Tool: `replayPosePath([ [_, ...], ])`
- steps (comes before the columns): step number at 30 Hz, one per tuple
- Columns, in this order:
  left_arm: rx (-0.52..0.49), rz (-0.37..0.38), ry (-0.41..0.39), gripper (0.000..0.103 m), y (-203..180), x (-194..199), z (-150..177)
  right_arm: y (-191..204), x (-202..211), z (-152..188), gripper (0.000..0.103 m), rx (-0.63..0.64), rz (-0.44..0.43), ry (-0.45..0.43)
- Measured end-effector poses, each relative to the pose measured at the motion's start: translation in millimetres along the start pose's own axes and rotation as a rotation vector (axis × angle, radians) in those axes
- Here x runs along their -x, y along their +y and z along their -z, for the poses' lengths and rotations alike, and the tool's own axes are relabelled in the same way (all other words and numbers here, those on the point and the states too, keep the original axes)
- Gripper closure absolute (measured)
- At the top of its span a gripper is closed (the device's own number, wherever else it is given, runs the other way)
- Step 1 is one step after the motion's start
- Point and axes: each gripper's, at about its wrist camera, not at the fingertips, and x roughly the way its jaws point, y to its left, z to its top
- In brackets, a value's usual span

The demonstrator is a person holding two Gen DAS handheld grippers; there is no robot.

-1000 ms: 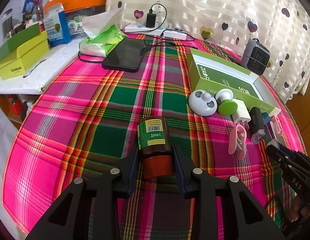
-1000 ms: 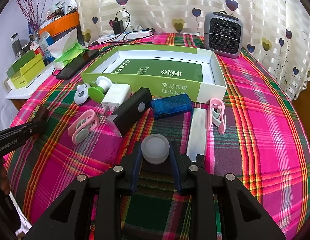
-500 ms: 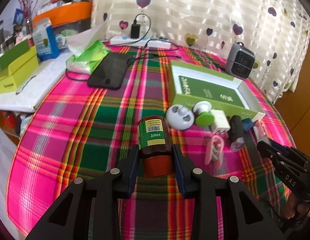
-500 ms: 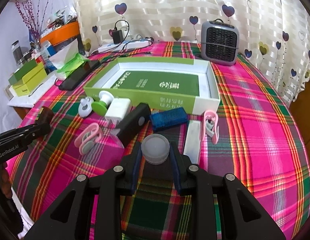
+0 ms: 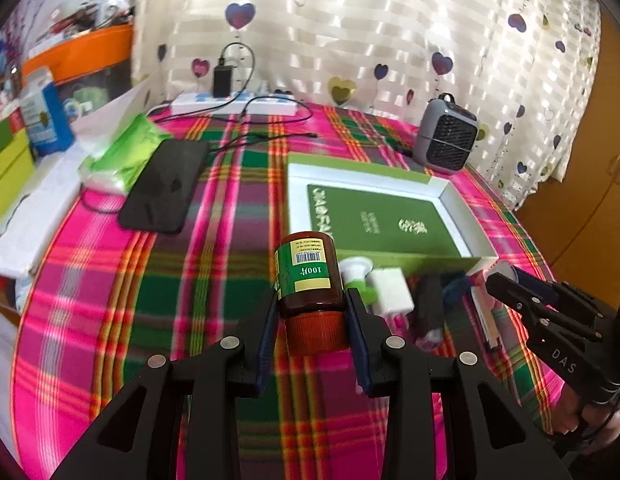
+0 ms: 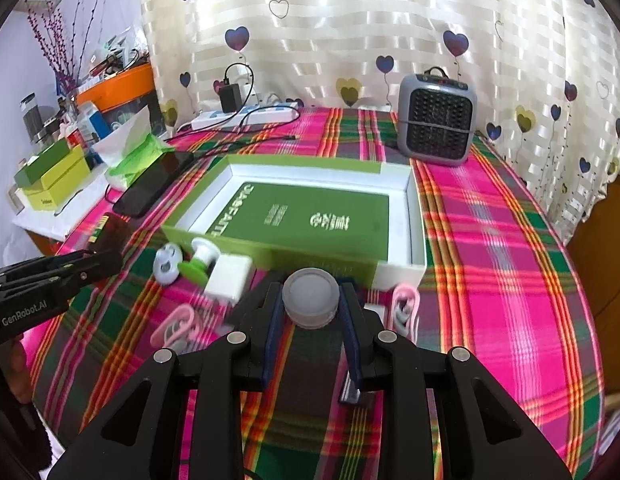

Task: Organize rigid objects
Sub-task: 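Carry the bottle and the jar over the green-rimmed box with both tools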

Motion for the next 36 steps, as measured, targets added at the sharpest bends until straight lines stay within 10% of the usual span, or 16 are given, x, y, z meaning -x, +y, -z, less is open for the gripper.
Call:
replayPosePath([
  [36,-0.088,0.036,0.095,0.071,-23,-114,-80,-44,-94,-75,0.074,-0.039,0.058,0.077],
])
